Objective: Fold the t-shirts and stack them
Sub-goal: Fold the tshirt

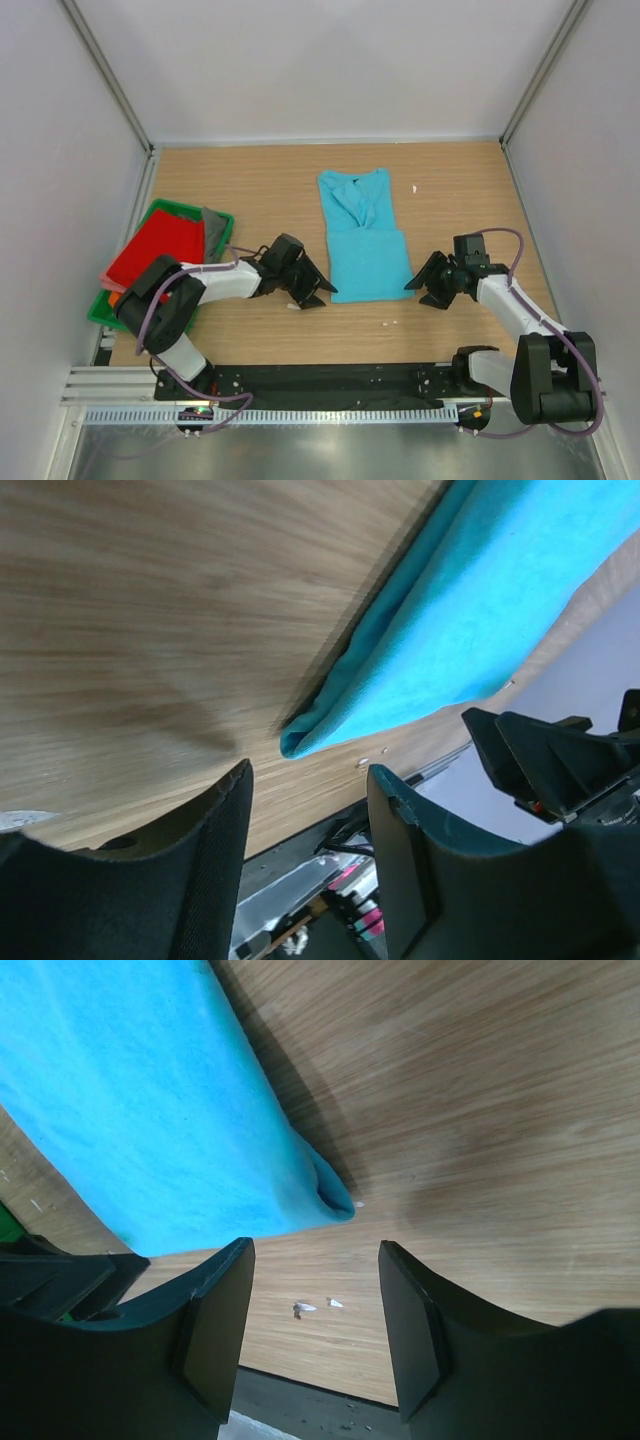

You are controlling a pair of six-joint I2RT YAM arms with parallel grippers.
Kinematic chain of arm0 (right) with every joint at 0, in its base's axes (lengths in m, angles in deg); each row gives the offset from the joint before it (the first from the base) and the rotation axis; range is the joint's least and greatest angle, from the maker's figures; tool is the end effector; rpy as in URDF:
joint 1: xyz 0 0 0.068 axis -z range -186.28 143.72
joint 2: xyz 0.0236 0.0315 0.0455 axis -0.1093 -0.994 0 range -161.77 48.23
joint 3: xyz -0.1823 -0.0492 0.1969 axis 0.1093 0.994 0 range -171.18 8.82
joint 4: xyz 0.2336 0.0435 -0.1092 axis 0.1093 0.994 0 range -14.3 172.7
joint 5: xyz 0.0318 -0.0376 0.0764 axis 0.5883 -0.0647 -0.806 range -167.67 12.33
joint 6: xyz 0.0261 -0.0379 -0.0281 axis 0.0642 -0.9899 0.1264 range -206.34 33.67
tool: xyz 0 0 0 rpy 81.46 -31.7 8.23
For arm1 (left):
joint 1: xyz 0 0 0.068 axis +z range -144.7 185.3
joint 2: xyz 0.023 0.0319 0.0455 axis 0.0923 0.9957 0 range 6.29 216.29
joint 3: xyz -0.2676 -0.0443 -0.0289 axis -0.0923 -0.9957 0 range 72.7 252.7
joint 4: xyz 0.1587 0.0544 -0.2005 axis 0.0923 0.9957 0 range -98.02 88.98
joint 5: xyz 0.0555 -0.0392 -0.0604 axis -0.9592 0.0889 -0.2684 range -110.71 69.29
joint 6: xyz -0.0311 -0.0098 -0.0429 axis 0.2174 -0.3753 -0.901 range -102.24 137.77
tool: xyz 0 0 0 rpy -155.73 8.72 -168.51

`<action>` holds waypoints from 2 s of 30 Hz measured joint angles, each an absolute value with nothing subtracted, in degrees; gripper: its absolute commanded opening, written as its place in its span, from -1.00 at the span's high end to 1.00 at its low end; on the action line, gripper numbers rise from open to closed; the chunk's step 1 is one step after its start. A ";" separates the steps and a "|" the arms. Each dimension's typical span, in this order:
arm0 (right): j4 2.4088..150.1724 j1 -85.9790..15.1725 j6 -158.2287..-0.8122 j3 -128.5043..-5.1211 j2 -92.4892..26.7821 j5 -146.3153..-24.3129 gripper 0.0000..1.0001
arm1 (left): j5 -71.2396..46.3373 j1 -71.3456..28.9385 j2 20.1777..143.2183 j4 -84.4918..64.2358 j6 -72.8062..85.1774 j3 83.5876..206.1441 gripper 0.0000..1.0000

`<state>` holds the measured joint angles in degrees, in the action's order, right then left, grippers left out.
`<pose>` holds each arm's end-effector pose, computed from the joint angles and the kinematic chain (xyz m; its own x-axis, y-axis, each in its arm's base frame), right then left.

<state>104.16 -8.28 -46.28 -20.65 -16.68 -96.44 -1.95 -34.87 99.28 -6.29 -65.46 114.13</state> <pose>0.1894 0.0180 0.1626 -0.7993 0.5817 -0.1508 0.4439 0.7408 0.5042 0.2198 -0.2006 0.1362 -0.8246 -0.5344 0.1856 -0.5190 0.5842 -0.6240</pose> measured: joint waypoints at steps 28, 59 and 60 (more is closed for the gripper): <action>100.05 -7.95 -43.81 -18.14 -19.34 -98.38 -0.16 | -5.27 -37.51 101.82 -19.01 -86.22 107.18 0.62; 104.54 -25.78 -41.36 -18.45 -10.73 -98.16 0.97 | -12.79 -44.11 78.58 -7.90 -83.81 96.12 1.00; 105.48 -27.05 -40.64 -18.45 -9.25 -97.90 0.97 | -13.34 -45.14 76.84 -7.07 -84.12 95.48 1.00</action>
